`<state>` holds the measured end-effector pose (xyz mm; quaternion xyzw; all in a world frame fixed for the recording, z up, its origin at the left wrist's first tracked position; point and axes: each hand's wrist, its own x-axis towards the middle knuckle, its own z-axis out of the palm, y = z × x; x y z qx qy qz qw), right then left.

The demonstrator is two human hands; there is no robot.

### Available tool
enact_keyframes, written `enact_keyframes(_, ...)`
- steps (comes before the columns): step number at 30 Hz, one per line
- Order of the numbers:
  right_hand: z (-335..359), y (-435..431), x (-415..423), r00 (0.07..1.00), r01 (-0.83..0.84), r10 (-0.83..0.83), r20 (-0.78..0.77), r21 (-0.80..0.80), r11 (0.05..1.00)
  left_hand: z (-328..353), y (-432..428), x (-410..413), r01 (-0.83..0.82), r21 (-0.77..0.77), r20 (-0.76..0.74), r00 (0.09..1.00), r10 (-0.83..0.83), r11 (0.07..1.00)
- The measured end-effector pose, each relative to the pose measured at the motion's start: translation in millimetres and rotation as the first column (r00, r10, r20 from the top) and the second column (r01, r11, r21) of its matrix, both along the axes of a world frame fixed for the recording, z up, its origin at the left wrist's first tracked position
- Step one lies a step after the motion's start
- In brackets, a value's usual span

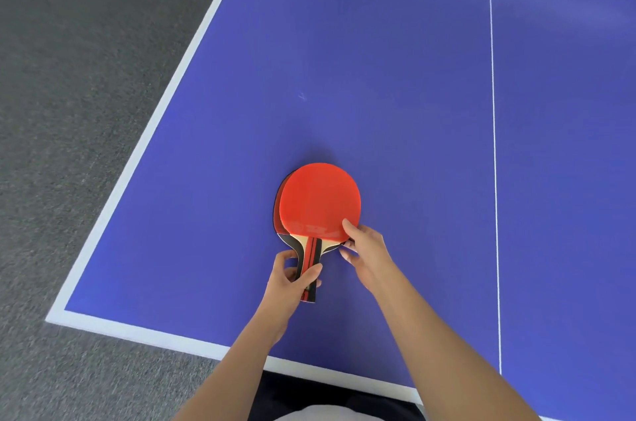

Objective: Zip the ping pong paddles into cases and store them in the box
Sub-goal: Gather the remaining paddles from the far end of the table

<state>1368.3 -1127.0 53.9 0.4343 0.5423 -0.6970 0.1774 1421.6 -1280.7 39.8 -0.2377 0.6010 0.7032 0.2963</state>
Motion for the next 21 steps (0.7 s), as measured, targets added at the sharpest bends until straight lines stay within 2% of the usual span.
enact_keyframes(4, 2, 11, 12, 1.000, 0.007, -0.007, 0.021, 0.039, 0.999, 4, 3, 5, 0.085, 0.000, -0.011, 0.996, -0.085, 0.996)
enact_keyframes(10, 8, 41, 45, 0.988, 0.154, -0.153, -0.013, 0.049, 0.987, 13, 22, 9, 0.287, -0.017, -0.050, 0.957, -0.287, 0.958)
enact_keyframes(17, 24, 90, 92, 0.910, 0.394, -0.387, -0.147, 0.013, 0.919, 28, 71, 14, 0.487, -0.024, -0.106, 0.867, -0.487, 0.873)
enact_keyframes(21, 32, 121, 123, 0.868, 0.466, -0.451, -0.207, 0.029, 0.884, 35, 103, 23, 0.570, -0.038, -0.132, 0.811, -0.570, 0.821)
